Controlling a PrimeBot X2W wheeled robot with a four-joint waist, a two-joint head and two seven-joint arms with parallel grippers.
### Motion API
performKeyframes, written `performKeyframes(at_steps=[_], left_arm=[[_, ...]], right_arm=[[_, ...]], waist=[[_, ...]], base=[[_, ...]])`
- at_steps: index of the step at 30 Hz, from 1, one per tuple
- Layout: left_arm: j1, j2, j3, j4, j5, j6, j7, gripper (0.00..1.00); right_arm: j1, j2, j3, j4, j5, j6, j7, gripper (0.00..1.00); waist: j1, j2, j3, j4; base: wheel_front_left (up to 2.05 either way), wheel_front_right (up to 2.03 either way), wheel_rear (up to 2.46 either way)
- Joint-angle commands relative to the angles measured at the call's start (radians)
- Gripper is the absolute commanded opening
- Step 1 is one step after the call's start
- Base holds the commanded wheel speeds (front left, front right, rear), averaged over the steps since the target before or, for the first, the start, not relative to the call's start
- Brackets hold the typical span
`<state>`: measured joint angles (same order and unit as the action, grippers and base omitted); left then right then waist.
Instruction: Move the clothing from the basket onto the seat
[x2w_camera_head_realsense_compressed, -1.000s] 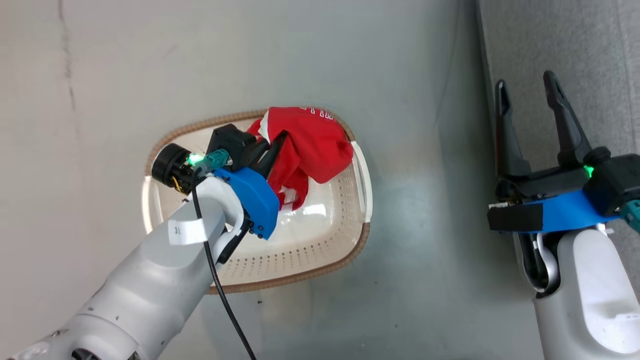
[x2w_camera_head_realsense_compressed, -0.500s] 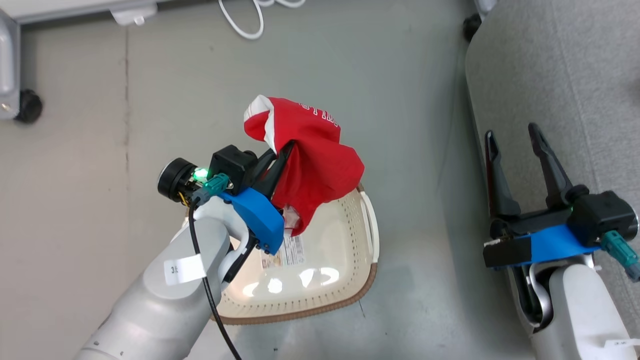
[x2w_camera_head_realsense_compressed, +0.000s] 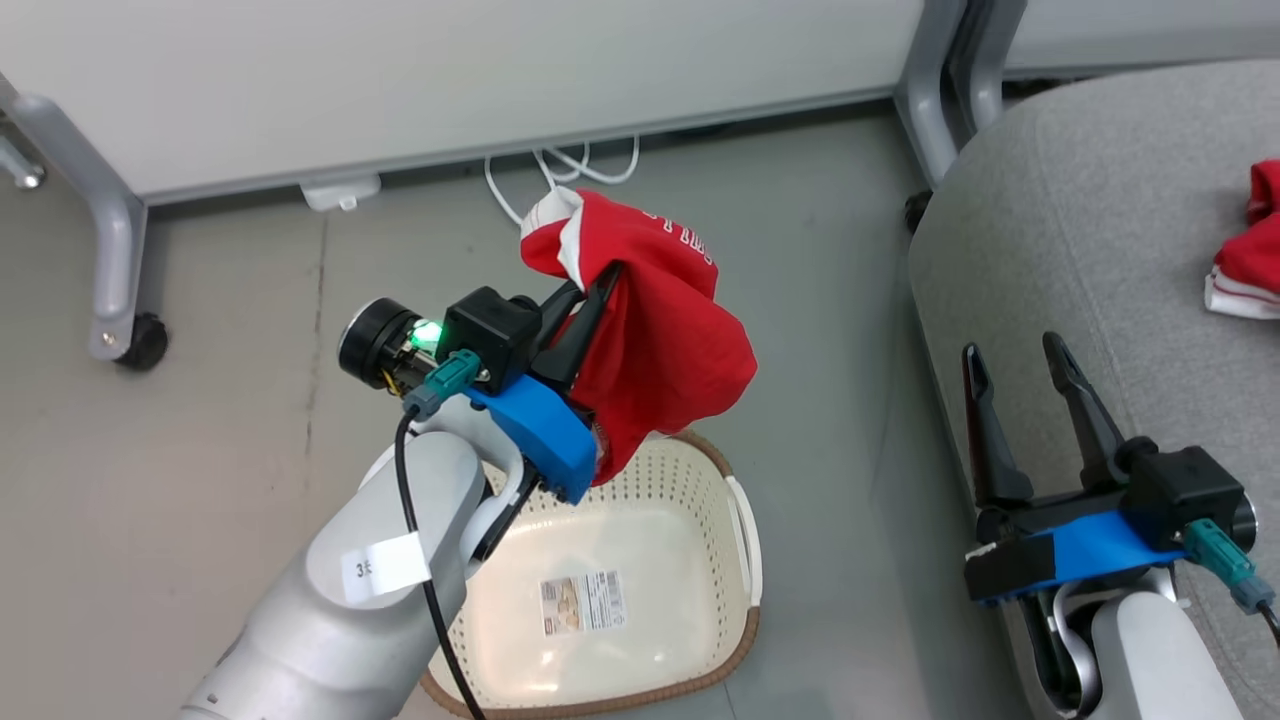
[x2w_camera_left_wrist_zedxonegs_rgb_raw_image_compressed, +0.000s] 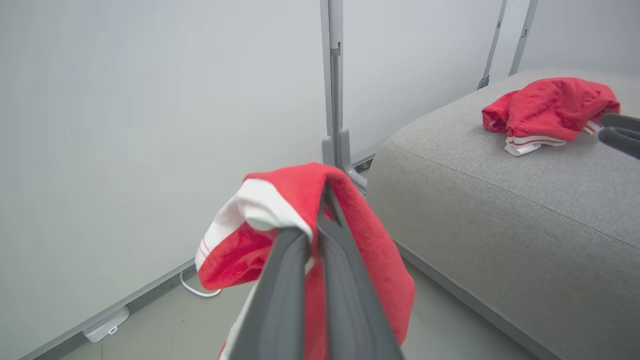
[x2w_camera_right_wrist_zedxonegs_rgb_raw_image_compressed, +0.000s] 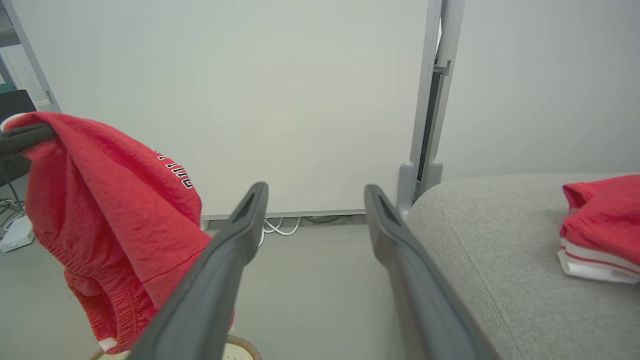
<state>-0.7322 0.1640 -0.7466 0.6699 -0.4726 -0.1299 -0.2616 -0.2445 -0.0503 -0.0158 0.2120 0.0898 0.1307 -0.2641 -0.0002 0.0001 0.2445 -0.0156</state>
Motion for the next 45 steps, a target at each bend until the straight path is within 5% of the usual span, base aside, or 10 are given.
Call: performKeyframes(at_steps=[1, 31, 45], left_arm=[[0.009, -0.001, 0.01, -0.013, 0.01, -0.001, -0.005, 0.0], [0.023, -0.013, -0.018, -0.093, 0.029, -0.001, -0.005, 0.0], [0.002, -0.022, -0.028, -0.1, 0.043, -0.001, -0.005, 0.0]], right_arm=[[0.021, 0.0, -0.001, 0.006, 0.004, 0.0, 0.0, 1.0], [0.114, 0.0, -0.01, 0.021, 0.013, 0.0, 0.0, 1.0], [-0.025, -0.024, 0.205, 0.02, -0.02, 0.0, 0.0, 1.0]], waist=[[0.0002, -0.0001, -0.041, 0.003], [0.0002, -0.0001, -0.185, 0.023], [0.0002, -0.0001, -0.165, 0.034]], base=[[0.0, 0.0, 0.0], [0.0, 0.0, 0.0], [0.0, 0.0, 0.0]])
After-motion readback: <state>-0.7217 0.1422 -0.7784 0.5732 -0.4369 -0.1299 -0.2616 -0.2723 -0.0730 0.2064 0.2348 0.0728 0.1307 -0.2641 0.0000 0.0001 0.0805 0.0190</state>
